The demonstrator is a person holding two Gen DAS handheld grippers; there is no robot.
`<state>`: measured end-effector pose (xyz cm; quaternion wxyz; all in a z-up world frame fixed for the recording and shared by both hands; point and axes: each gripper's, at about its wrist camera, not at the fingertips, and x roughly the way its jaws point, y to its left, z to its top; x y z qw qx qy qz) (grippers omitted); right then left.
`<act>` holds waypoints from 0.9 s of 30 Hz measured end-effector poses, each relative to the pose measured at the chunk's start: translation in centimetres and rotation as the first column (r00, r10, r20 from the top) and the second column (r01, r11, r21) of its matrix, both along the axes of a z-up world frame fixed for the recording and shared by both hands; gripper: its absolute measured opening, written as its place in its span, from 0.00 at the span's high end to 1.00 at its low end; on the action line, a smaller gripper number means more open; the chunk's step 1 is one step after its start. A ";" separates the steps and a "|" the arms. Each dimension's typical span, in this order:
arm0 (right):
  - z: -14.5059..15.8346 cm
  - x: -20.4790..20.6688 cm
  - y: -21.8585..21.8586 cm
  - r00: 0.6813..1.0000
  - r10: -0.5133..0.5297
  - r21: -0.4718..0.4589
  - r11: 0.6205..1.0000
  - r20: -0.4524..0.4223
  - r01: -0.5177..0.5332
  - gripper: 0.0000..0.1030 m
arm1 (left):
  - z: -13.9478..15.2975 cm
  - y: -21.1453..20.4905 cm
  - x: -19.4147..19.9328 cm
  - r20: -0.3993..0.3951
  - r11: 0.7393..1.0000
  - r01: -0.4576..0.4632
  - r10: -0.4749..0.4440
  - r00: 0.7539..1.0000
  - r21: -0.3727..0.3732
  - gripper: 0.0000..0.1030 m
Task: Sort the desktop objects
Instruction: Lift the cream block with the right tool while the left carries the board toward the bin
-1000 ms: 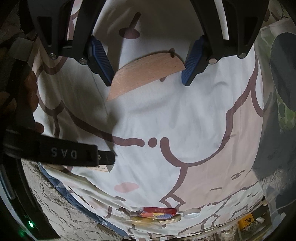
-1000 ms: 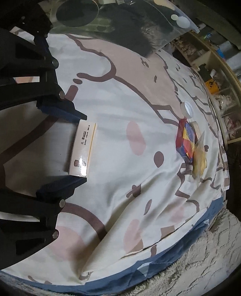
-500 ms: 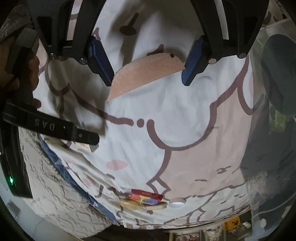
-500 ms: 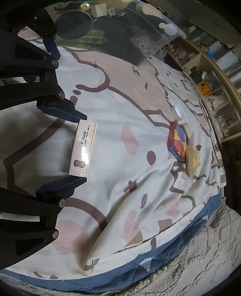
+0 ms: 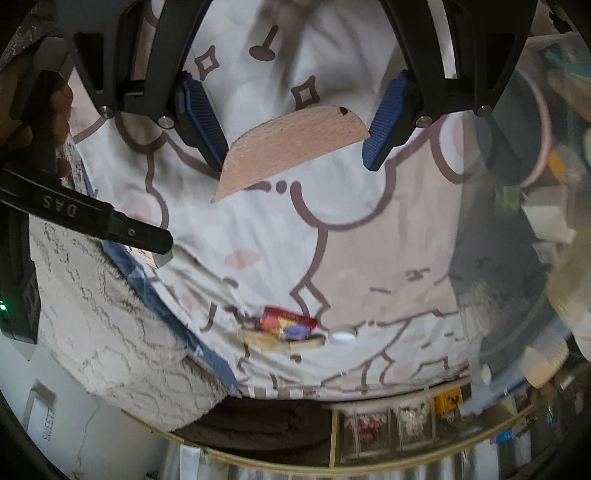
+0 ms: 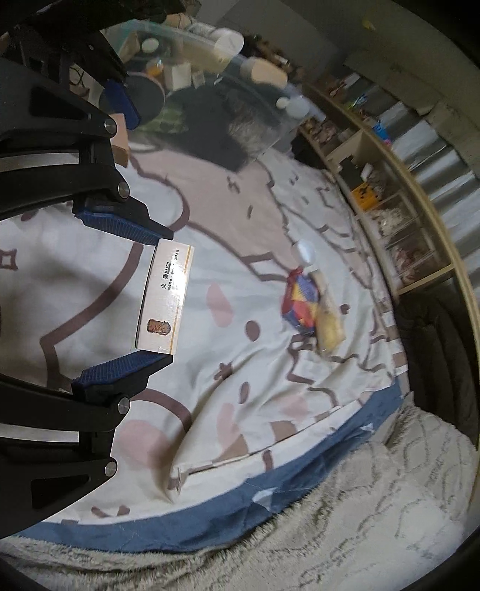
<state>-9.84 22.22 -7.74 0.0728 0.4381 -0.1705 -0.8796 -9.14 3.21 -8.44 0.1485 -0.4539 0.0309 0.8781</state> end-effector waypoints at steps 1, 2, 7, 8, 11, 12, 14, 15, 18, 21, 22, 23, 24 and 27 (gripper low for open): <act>0.5 0.2 -0.1 1.000 0.002 -0.002 1.000 -0.009 -0.002 0.43 | 0.5 0.0 0.2 -0.018 1.000 0.002 -0.002 1.000 -0.001 0.27; 0.9 0.4 -0.1 1.000 0.006 -0.005 1.000 -0.019 -0.006 0.43 | 1.0 -0.1 0.4 -0.036 1.000 0.003 -0.003 0.999 -0.002 0.27; 2.9 1.3 -0.5 0.997 0.024 -0.017 1.000 -0.067 -0.025 0.43 | 3.7 -0.5 1.4 -0.128 1.000 0.018 -0.018 0.992 -0.003 0.27; 3.4 1.5 -0.6 0.997 0.028 -0.016 0.999 -0.078 -0.029 0.43 | 4.3 -0.7 1.6 -0.146 1.000 0.020 -0.020 0.989 -0.002 0.27; 4.5 1.9 -0.9 0.993 0.035 -0.018 0.999 -0.114 -0.037 0.43 | 5.8 -1.2 2.3 -0.191 1.000 0.022 -0.020 0.981 0.008 0.27; 4.9 2.1 -1.0 0.991 0.037 -0.018 0.999 -0.126 -0.040 0.43 | 6.1 -1.4 2.5 -0.203 1.000 0.021 -0.019 0.979 0.010 0.27; 5.5 2.3 -1.3 0.988 0.044 -0.020 0.999 -0.146 -0.048 0.43 | 6.9 -1.9 3.0 -0.227 1.000 0.017 -0.012 0.974 0.020 0.27; 5.8 2.4 -1.4 0.987 0.047 -0.022 0.998 -0.155 -0.051 0.43 | 7.3 -2.2 3.2 -0.237 1.000 0.014 -0.007 0.972 0.027 0.27; 6.6 2.4 -1.9 0.983 0.059 -0.018 0.998 -0.173 -0.063 0.43 | 8.4 -2.9 3.7 -0.265 0.999 0.003 0.008 0.964 0.041 0.27; 7.4 2.5 -2.8 0.978 0.082 0.009 0.997 -0.190 -0.081 0.43 | 9.6 -3.9 4.1 -0.290 0.998 -0.007 0.025 0.957 0.061 0.27; 7.7 2.5 -3.1 0.976 0.088 0.019 0.996 -0.197 -0.086 0.43 | 10.0 -4.3 4.3 -0.299 0.998 -0.011 0.031 0.954 0.068 0.27; 8.0 2.5 -3.3 0.974 0.093 0.026 0.996 -0.205 -0.089 0.43 | 10.4 -4.8 4.4 -0.307 0.997 -0.017 0.039 0.951 0.073 0.27; 8.4 2.5 -3.5 0.972 0.096 0.032 0.995 -0.214 -0.091 0.43 | 10.7 -5.1 4.5 -0.313 0.997 -0.022 0.046 0.949 0.078 0.27; 9.7 2.5 -4.2 0.965 0.099 0.036 0.995 -0.242 -0.093 0.43 | 11.7 -6.8 4.5 -0.330 0.993 -0.058 0.089 0.940 0.104 0.27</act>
